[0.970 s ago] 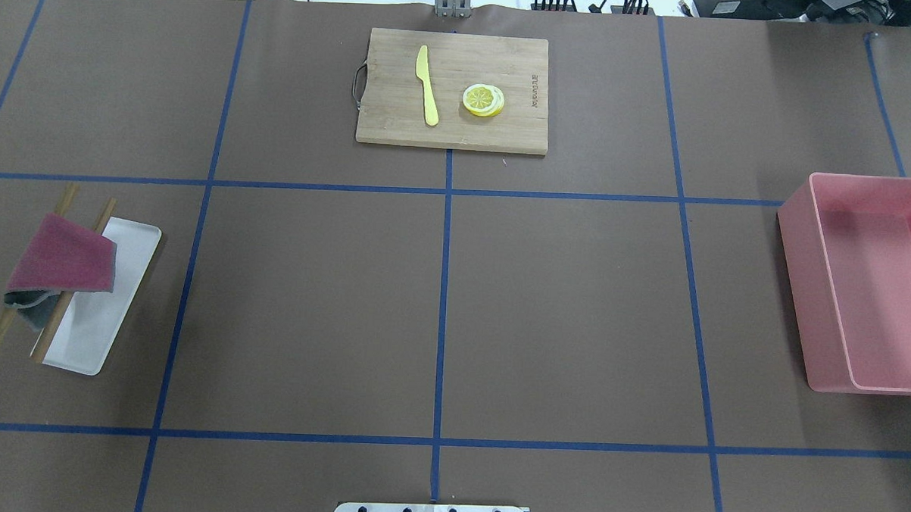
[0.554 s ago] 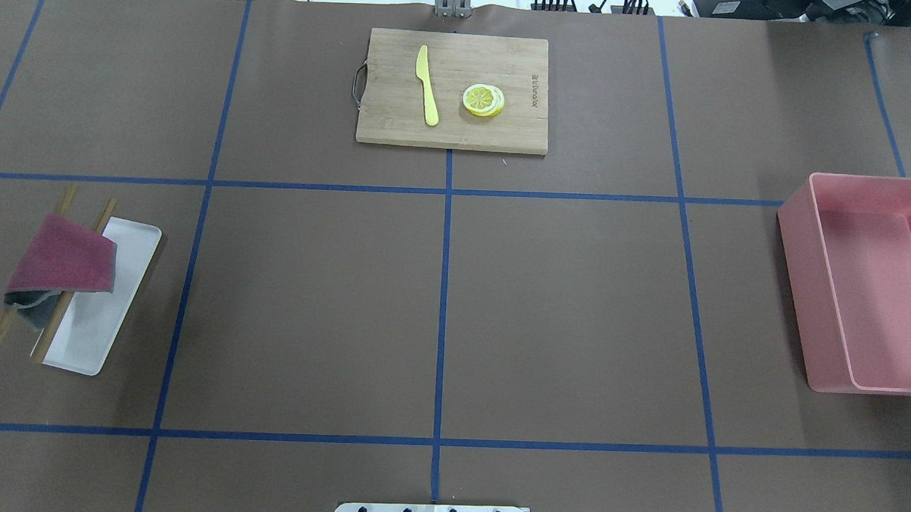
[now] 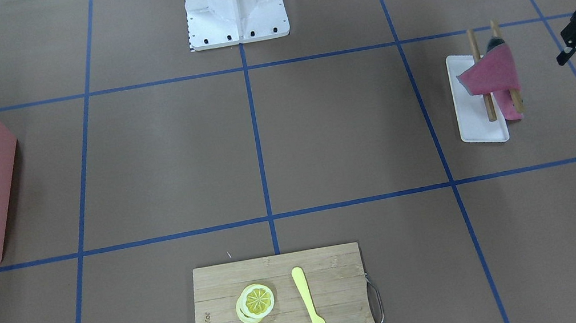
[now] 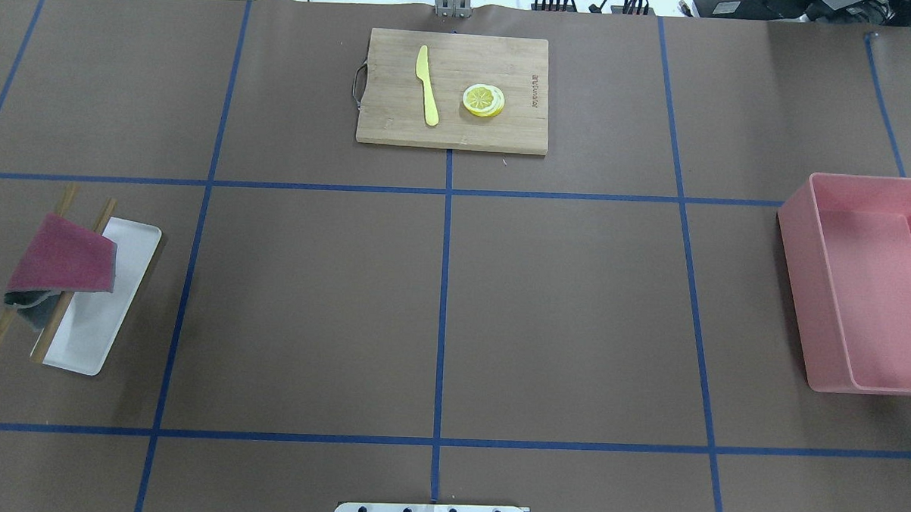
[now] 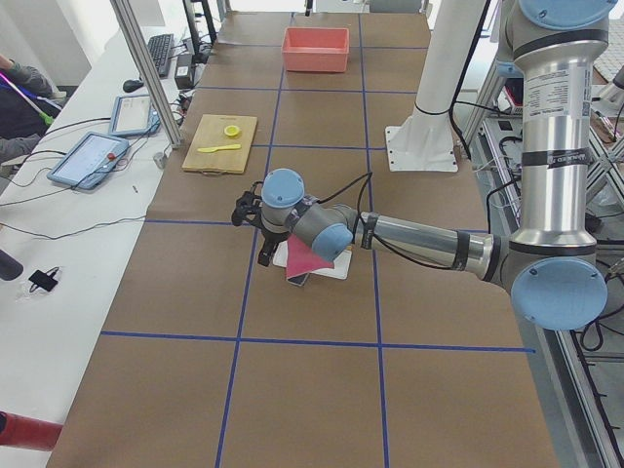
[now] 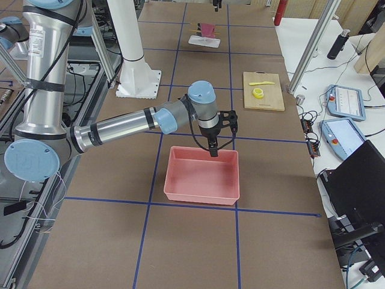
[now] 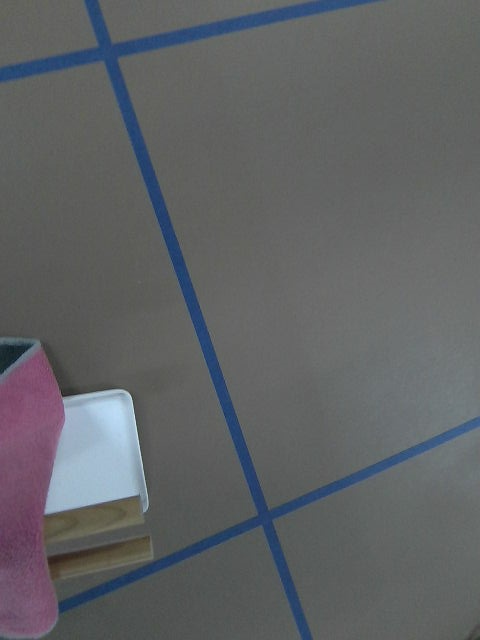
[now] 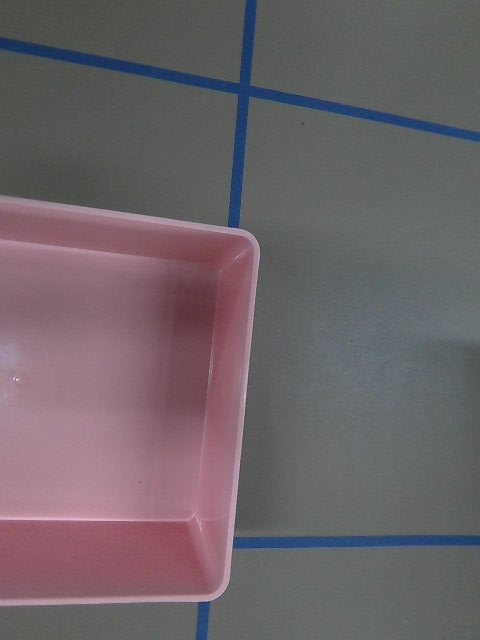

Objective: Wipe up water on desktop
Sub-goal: 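Move the left gripper down to the pink cloth on the white tray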

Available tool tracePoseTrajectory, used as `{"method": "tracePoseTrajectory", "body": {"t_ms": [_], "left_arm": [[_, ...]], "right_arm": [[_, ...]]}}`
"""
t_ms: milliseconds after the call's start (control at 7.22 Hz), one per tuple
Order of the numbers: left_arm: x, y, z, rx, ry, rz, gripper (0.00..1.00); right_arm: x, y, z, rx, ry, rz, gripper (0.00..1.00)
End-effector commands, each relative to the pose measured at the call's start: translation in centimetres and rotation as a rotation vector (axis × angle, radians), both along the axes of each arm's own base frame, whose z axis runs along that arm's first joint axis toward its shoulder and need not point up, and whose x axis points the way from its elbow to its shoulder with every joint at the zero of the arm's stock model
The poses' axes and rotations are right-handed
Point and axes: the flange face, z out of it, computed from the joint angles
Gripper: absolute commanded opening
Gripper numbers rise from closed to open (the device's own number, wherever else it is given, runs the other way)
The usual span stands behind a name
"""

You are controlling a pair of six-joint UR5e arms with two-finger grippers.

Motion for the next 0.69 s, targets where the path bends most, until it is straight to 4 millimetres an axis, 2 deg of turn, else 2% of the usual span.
{"method": "tracePoseTrajectory", "body": {"t_ms": [0, 139, 554], "left_arm": [[6.0, 2.8, -0.6, -0.02, 0.083, 0.051, 0.85], [6.0, 3.1, 0.0, -0.025, 0.082, 0.054, 0.45], [6.2, 3.2, 0.8, -0.039, 0.074, 0.059, 0.39]], "right_arm": [[-0.5, 0.0, -0.1, -0.001, -0.002, 0.001, 1.0], [-0.5, 0.0, -0.1, -0.001, 0.0, 0.002, 1.0], [-0.5, 0.0, 0.0, -0.001, 0.002, 0.002, 1.0]]}}
